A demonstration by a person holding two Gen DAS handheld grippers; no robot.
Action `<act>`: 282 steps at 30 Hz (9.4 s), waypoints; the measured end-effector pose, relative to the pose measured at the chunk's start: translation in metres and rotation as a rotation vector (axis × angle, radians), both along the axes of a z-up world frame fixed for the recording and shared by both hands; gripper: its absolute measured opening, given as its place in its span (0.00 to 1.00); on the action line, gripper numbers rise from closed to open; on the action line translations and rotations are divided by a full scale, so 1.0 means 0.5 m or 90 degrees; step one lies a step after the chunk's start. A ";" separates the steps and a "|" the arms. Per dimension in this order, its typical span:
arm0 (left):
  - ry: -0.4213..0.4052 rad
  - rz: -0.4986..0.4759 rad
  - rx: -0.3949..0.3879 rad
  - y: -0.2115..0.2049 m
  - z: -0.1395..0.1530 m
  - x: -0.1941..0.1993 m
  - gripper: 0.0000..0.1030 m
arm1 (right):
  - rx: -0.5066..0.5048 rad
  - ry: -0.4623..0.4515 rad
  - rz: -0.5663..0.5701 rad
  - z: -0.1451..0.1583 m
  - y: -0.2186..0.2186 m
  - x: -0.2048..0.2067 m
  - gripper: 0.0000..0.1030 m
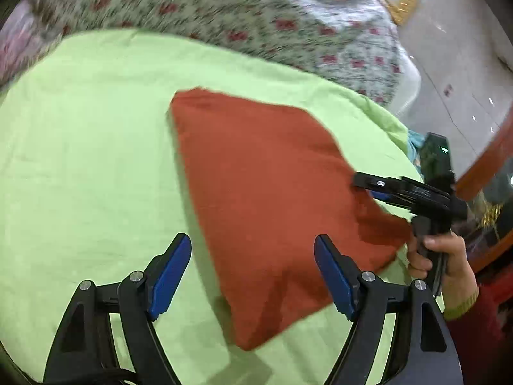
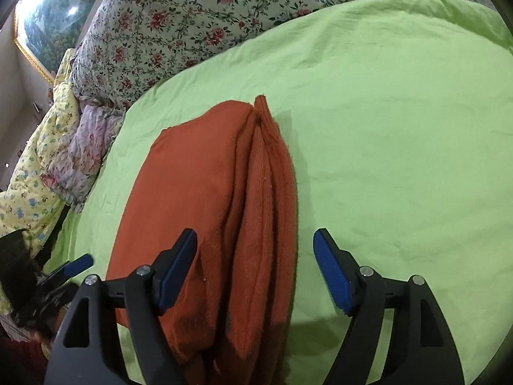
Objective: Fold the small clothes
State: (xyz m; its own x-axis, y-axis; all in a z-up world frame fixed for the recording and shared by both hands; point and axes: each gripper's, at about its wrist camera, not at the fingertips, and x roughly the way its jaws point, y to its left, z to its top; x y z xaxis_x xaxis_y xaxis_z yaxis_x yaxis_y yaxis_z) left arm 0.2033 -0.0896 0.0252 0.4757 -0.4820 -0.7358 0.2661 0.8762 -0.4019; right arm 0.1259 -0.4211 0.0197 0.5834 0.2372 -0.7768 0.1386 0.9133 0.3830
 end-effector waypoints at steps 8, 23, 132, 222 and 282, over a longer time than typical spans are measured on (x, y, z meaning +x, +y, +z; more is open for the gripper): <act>0.104 0.010 -0.039 0.004 -0.090 0.094 0.77 | 0.038 0.029 0.003 -0.019 -0.012 0.048 0.73; 0.045 -0.030 -0.034 -0.023 -0.070 0.125 0.23 | 0.099 0.041 0.004 -0.034 0.040 0.032 0.28; 0.023 0.135 0.176 0.451 -0.093 -0.304 0.70 | -0.013 0.027 0.068 -0.115 0.535 -0.162 0.10; -0.001 0.164 0.070 0.477 -0.083 0.016 0.27 | -0.009 -0.067 0.074 -0.044 0.544 0.102 0.10; -0.078 0.181 0.226 0.371 -0.068 -0.490 0.81 | -0.138 -0.149 0.122 -0.033 0.695 -0.338 0.83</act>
